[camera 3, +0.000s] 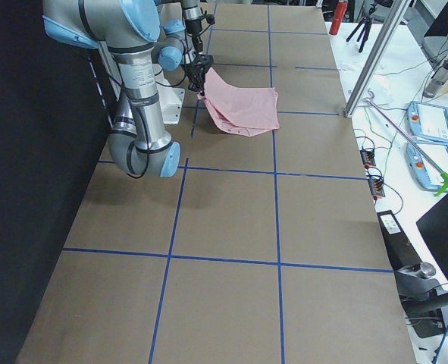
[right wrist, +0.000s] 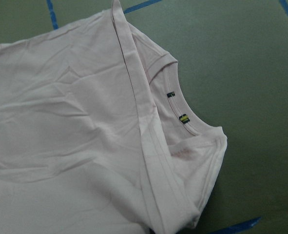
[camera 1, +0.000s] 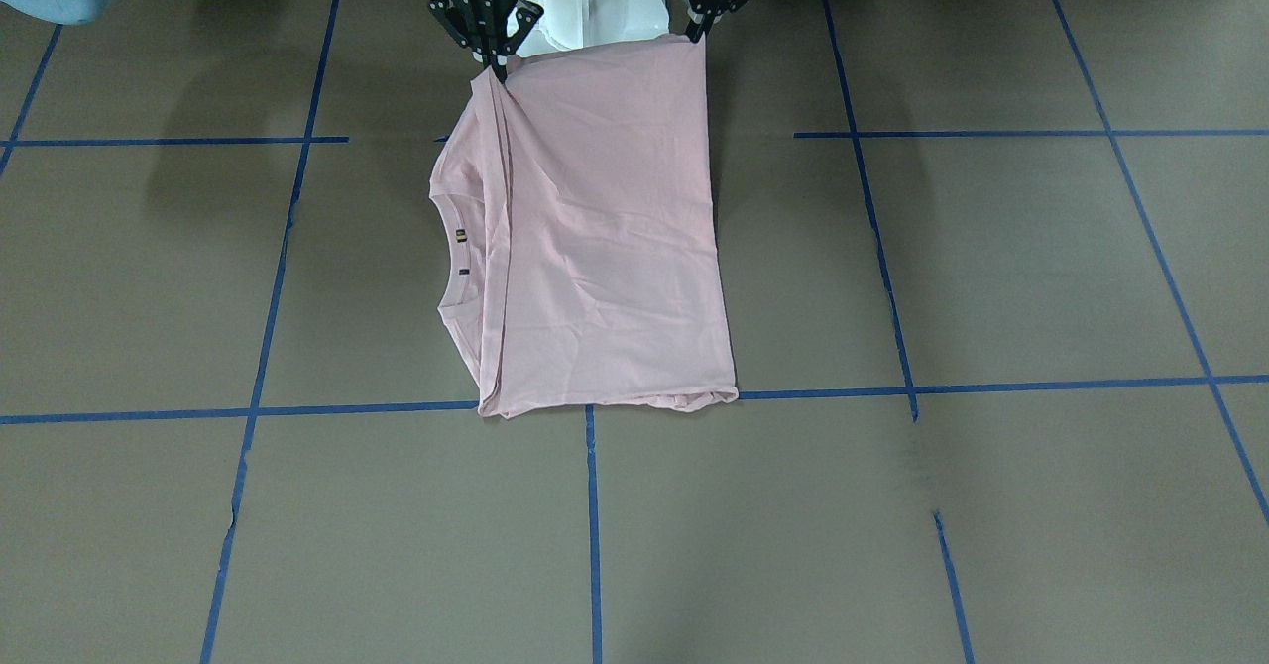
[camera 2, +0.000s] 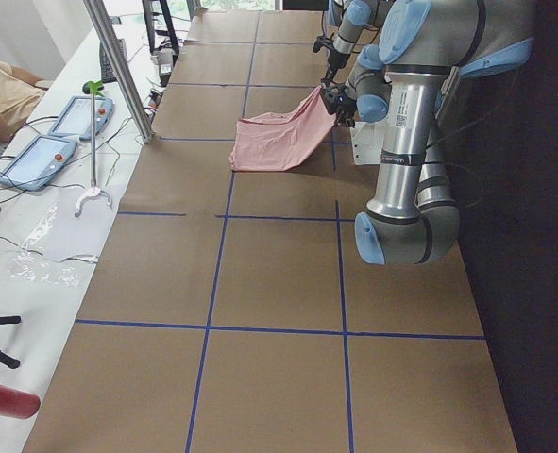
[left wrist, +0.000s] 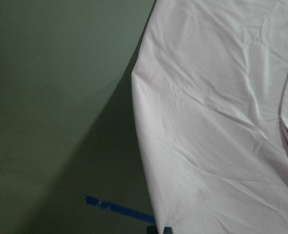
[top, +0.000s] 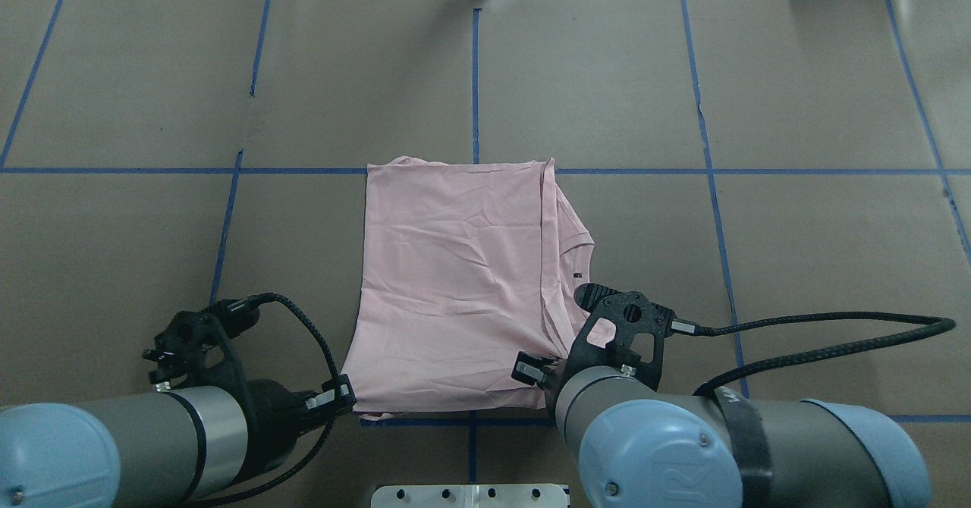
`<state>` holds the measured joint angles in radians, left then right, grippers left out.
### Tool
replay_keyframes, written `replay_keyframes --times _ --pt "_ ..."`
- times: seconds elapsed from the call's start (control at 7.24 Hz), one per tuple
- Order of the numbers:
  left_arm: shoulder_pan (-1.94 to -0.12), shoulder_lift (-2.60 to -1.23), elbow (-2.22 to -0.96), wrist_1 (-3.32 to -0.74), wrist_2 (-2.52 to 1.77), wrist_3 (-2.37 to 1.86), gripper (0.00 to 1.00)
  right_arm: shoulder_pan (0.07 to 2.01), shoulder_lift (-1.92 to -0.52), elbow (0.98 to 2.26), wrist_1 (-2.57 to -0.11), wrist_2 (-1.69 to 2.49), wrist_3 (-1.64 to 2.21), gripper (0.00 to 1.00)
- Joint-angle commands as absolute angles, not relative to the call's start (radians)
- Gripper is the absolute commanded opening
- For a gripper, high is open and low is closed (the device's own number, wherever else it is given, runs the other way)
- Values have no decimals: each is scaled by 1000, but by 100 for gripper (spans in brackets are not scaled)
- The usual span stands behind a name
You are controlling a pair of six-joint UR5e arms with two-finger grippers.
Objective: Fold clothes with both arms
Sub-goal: 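Lift the near edge with both grippers and fold it away from the robot, then lay the folded edge down on the far side and open both grippers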
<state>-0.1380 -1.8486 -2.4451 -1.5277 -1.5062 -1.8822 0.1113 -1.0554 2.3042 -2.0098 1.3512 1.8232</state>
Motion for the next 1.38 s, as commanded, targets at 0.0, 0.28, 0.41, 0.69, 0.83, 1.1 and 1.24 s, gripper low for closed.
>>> replay_keyframes --times 0.0,0.28,0.41,0.69,0.83,1.1,1.24 --pt "-138 -1899 -2462 -1448 -1531 -1881 0 104 -1052 2320 -2049 1356 1819 0" --pt "-243 -1959 -2384 -1448 -1538 -1724 0 161 -1045 2275 -2042 1358 1768 0" --pt "-318 -1989 -2326 -1454 -1545 -1651 0 216 -1042 2264 -2040 1359 1723 0" --pt "-424 -2044 -2188 -1486 -1609 -1559 0 334 -991 2052 -1856 1435 1674 0" --pt "-454 -2057 -2104 -1556 -1609 -1542 0 375 -973 1937 -1751 1437 1655 0" --pt "-515 -2065 -1941 -1687 -1609 -1487 0 431 -962 1808 -1643 1437 1583 0" --pt "-537 -2071 -1871 -1737 -1609 -1468 0 446 -918 1717 -1603 1437 1569 0"
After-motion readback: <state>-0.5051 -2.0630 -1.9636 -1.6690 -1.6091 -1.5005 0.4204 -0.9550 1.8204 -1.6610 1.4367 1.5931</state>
